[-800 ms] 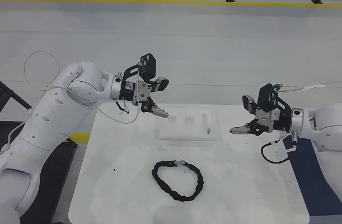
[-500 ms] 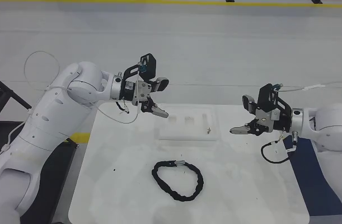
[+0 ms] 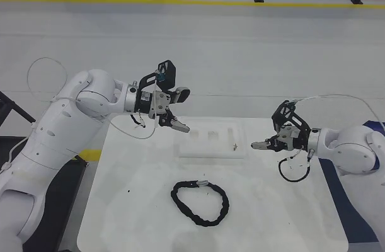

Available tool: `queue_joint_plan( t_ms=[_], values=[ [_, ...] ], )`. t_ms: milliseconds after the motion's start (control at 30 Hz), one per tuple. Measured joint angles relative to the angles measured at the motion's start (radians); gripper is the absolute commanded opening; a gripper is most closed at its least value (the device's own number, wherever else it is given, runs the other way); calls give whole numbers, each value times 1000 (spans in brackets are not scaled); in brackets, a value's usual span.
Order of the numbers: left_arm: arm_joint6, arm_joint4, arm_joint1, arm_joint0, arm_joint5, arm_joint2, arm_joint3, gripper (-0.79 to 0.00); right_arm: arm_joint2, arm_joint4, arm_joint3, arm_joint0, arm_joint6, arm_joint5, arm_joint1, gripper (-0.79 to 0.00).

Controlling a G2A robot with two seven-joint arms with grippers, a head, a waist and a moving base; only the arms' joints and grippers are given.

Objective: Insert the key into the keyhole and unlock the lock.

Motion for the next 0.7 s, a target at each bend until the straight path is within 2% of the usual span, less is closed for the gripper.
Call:
queue_joint_plan(
  t_ms=[333, 700],
  values=[
    [0, 0, 0, 0, 0, 0, 0, 0, -186, -70, 79, 82, -59, 237, -48, 0],
    [0, 0, 0, 0, 0, 0, 0, 0, -405, -115, 220, 185, -66, 468, -126, 0]
  ],
)
